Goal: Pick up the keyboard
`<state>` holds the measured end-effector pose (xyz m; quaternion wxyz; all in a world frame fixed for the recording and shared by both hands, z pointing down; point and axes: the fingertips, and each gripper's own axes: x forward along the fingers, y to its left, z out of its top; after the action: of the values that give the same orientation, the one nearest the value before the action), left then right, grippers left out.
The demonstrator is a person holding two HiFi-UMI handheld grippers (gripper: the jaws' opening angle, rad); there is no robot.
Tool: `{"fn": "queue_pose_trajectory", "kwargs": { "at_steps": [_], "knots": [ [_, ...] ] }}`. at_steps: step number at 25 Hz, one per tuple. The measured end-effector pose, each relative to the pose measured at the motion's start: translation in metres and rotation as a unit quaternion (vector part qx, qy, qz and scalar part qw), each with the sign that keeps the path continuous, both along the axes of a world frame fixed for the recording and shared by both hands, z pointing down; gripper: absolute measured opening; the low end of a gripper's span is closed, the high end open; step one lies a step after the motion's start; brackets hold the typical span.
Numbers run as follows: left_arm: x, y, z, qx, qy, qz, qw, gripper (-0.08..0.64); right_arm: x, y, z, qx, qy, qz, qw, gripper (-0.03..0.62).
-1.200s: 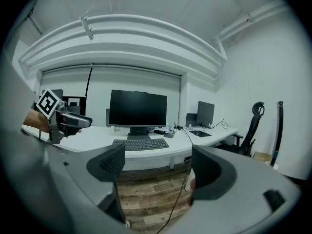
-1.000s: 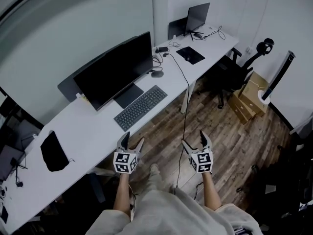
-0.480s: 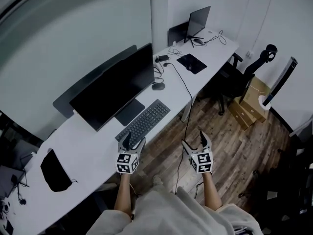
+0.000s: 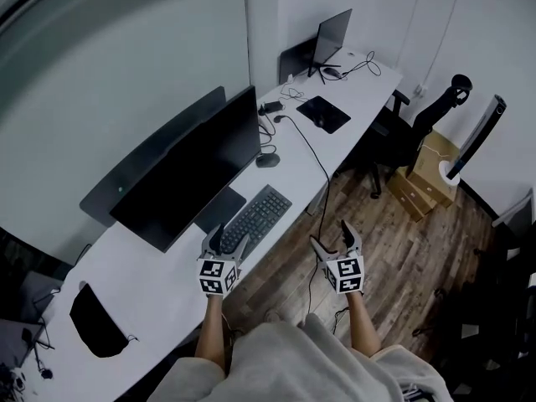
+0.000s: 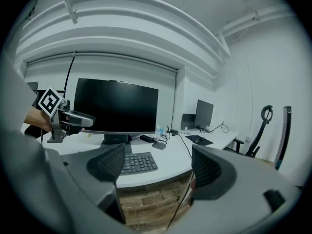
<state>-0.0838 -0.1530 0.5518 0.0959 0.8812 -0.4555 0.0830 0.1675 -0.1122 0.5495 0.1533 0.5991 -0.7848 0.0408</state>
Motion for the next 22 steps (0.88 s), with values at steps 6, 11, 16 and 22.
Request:
{"fn": "queue_pose_trajectory", "kwargs": {
  "at_steps": [6, 11, 16, 22],
  "knots": [
    [0.002, -0.027, 0.009, -0.006, -0.003, 0.014, 0.9999, 0.298, 0.0, -0.021, 0.01, -0.007, 0.0, 0.012, 1.0, 0.42],
    [0.014, -0.045, 0.012, -0.008, -0.006, 0.027, 0.9996, 0.298, 0.01, -0.032, 0.015, -0.009, -0.001, 0.024, 1.0, 0.42],
    [0.031, -0.059, 0.018, -0.013, -0.008, 0.039, 0.9991, 0.298, 0.025, -0.039, 0.022, -0.016, -0.005, 0.038, 0.999, 0.42],
    [0.053, -0.087, 0.028, -0.02, -0.01, 0.042, 0.9989, 0.298, 0.046, -0.066, 0.033, -0.02, -0.01, 0.042, 0.999, 0.42]
  ]
}}
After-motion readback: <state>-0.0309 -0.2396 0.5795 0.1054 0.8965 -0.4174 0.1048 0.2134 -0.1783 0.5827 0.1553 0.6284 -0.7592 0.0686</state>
